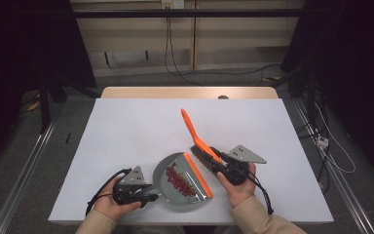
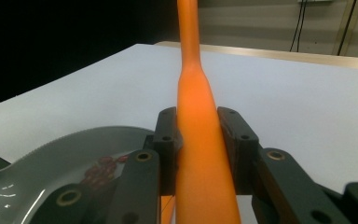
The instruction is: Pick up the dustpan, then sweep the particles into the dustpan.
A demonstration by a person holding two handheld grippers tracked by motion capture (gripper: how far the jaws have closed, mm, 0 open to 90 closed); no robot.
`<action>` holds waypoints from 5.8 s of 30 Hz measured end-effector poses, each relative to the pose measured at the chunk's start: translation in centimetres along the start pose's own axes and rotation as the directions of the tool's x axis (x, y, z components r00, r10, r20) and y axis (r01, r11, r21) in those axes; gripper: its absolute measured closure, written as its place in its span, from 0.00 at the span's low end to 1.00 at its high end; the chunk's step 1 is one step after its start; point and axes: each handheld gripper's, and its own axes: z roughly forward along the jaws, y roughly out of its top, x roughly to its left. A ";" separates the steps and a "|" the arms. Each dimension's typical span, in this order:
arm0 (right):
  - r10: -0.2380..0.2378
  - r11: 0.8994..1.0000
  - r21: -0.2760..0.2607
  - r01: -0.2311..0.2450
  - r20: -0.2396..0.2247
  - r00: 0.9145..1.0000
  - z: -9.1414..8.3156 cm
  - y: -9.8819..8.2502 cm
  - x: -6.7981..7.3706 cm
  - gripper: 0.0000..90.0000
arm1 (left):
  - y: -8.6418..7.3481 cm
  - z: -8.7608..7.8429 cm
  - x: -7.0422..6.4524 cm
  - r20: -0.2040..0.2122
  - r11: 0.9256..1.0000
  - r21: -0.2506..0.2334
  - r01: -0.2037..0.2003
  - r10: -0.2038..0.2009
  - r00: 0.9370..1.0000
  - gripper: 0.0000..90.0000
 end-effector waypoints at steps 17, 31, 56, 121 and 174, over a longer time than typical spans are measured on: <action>0.012 1.000 -0.015 -0.011 0.047 0.999 -1.3 0.3 -2.2 0.79 | -0.5 -0.2 1.2 -0.051 0.989 -0.141 0.052 -0.060 0.997 0.70; 0.008 1.000 -0.021 -0.007 0.069 0.998 -2.1 0.5 -3.5 0.79 | -0.6 -1.8 2.9 -0.176 0.967 -0.215 0.138 -0.177 0.968 0.70; 0.020 1.000 -0.020 -0.018 0.076 0.997 -2.4 0.6 -4.6 0.79 | -1.9 -2.5 5.7 -0.358 0.928 -0.244 0.282 -0.356 0.863 0.70; 0.028 0.999 -0.033 -0.027 0.040 0.999 -2.9 0.6 -4.4 0.79 | -2.3 -2.7 4.3 -0.331 0.914 -0.260 0.311 -0.386 0.861 0.50; 0.022 0.995 0.095 -0.042 0.204 0.979 -4.8 -1.7 -8.8 0.75 | -0.3 -3.5 5.0 -0.350 0.924 -0.321 0.207 -0.319 0.881 0.24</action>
